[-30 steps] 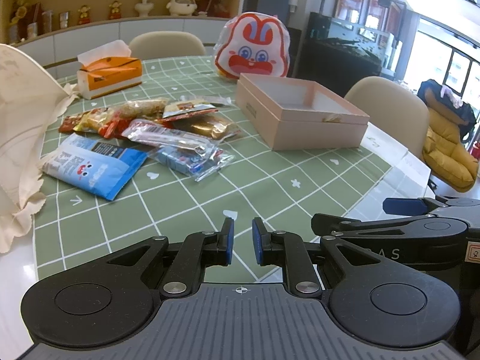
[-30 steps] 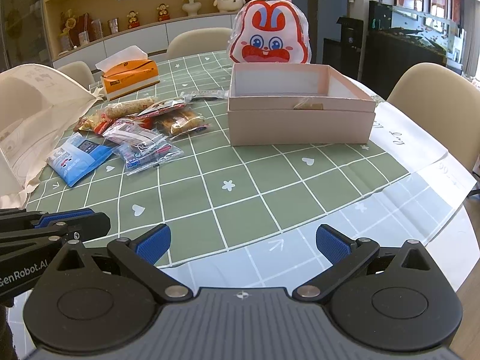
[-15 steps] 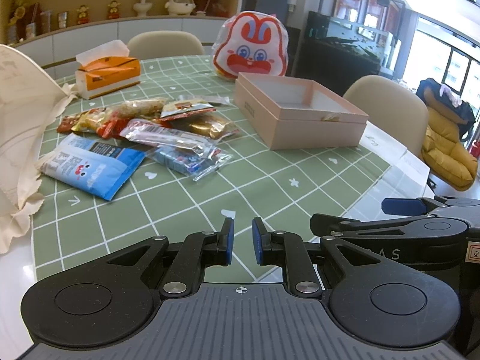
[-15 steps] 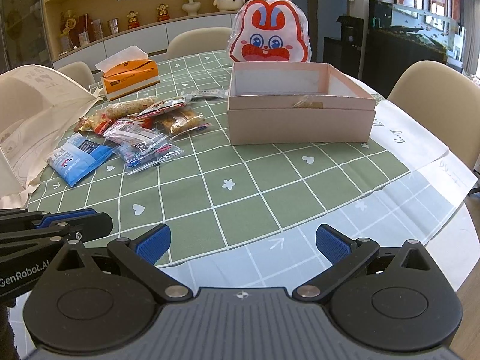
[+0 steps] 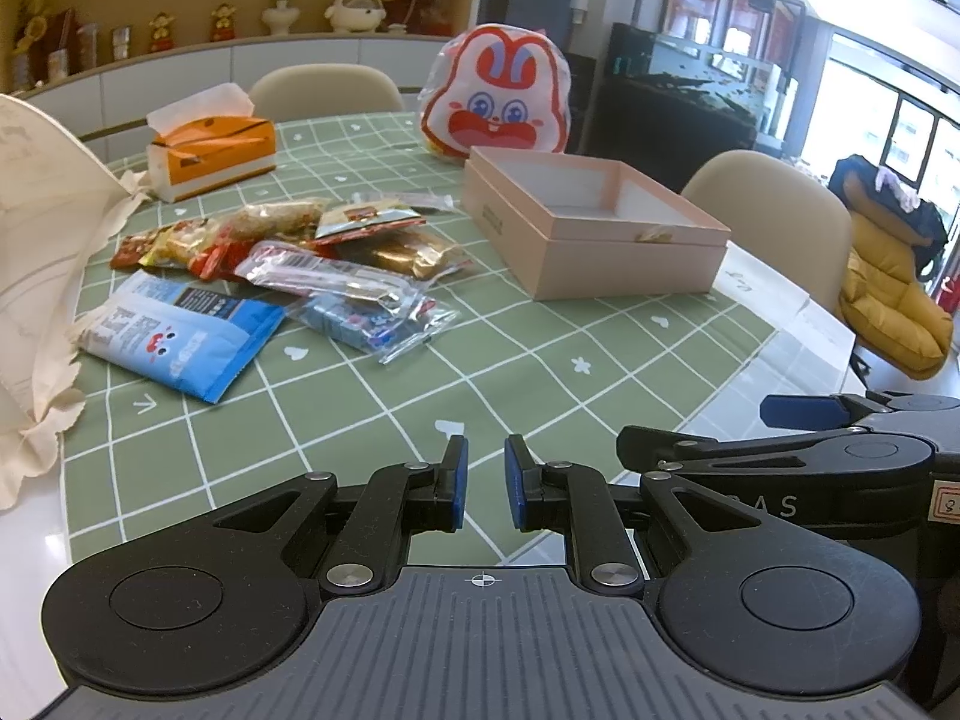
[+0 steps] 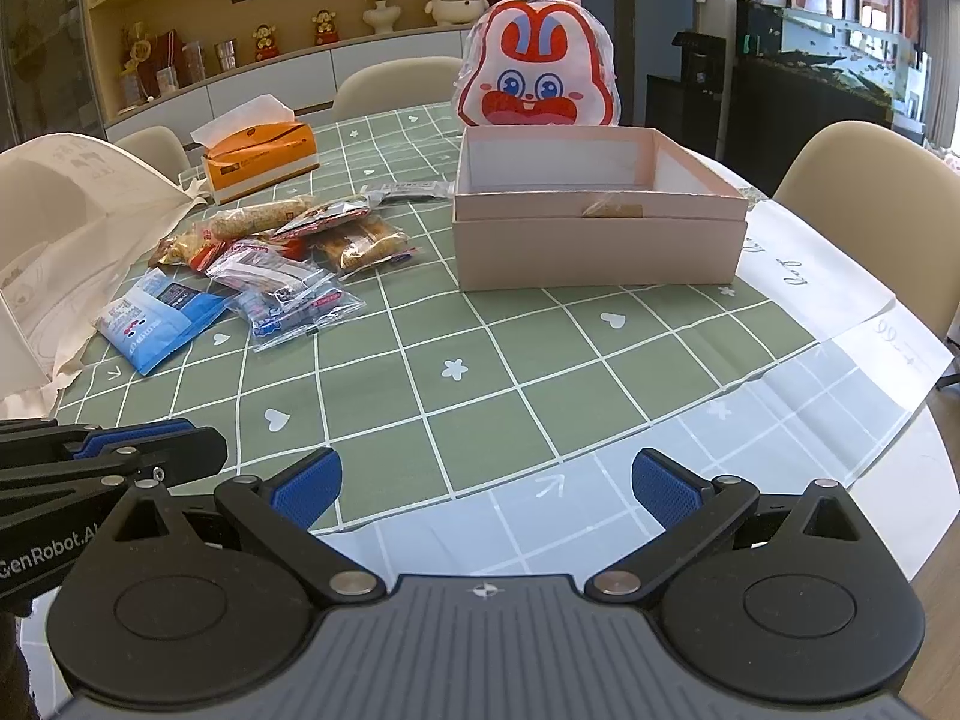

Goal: Organize snacks

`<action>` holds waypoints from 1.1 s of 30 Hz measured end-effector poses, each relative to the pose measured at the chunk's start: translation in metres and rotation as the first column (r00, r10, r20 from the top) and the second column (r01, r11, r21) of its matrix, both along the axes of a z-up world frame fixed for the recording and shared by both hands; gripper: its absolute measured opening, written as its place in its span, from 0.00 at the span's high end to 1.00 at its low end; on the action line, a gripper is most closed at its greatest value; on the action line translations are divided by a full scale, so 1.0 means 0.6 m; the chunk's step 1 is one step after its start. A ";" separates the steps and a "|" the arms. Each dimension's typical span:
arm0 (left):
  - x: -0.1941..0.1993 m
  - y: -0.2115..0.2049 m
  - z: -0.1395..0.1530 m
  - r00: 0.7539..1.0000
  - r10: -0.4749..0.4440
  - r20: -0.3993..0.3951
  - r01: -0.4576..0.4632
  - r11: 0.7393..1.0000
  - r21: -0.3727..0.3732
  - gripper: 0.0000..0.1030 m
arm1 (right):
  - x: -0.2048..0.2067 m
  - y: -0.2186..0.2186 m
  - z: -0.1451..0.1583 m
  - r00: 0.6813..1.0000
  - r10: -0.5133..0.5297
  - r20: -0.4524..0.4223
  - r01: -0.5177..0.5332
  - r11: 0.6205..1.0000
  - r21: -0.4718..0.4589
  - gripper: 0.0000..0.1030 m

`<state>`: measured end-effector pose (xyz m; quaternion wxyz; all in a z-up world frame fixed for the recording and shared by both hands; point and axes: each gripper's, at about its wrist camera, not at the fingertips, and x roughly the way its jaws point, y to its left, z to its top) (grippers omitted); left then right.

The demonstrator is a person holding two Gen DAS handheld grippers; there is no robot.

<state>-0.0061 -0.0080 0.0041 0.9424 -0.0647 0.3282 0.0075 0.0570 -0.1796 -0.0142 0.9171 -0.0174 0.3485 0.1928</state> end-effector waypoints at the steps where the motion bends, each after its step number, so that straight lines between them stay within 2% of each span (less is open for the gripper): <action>1: 0.000 -0.001 0.000 1.000 0.001 -0.001 -0.001 1.000 -0.001 0.83 | 0.000 -0.001 0.001 1.000 -0.001 0.000 0.001 1.000 0.000 0.00; 33: 0.008 0.019 -0.002 0.999 0.031 -0.017 -0.031 0.999 -0.011 0.83 | 0.014 0.009 0.002 1.000 0.010 0.013 -0.010 1.000 0.001 0.00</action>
